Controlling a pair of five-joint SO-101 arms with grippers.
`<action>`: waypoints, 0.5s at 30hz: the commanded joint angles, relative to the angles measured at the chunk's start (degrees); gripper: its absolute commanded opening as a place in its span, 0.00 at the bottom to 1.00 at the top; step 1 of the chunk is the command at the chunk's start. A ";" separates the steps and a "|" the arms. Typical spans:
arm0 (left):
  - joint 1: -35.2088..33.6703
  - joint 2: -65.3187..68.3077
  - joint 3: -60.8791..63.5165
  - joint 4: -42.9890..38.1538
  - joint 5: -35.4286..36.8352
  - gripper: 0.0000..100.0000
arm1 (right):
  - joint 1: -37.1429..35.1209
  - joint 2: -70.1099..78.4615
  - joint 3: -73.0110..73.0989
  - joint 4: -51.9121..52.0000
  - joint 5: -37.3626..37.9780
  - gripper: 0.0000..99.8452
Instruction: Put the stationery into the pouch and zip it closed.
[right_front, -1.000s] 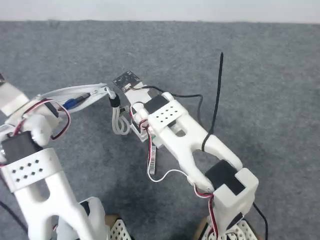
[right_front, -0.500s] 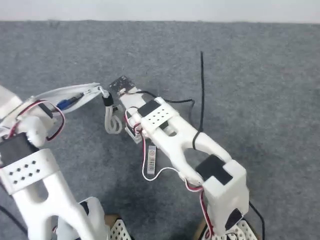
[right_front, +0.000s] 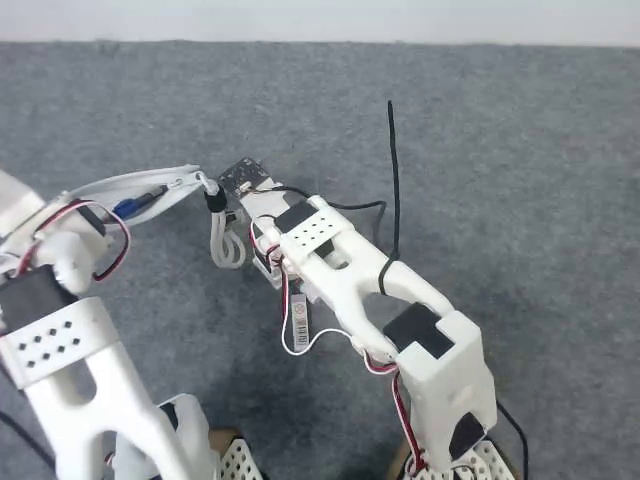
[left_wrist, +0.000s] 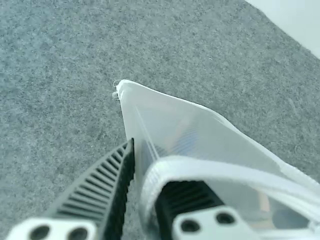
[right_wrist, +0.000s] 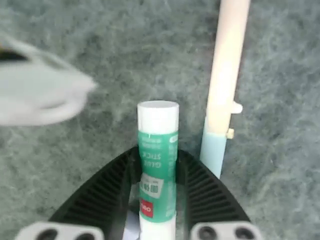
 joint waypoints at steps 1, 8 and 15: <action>-0.18 0.00 -2.42 -2.20 0.62 0.01 | -0.57 0.22 -2.55 -0.75 1.76 0.05; -0.18 0.00 -2.42 -2.20 0.62 0.01 | 0.40 -0.31 -2.37 -0.13 1.85 0.00; -0.09 0.00 -2.42 -2.11 0.62 0.01 | 1.98 -3.30 -2.11 0.75 1.58 0.01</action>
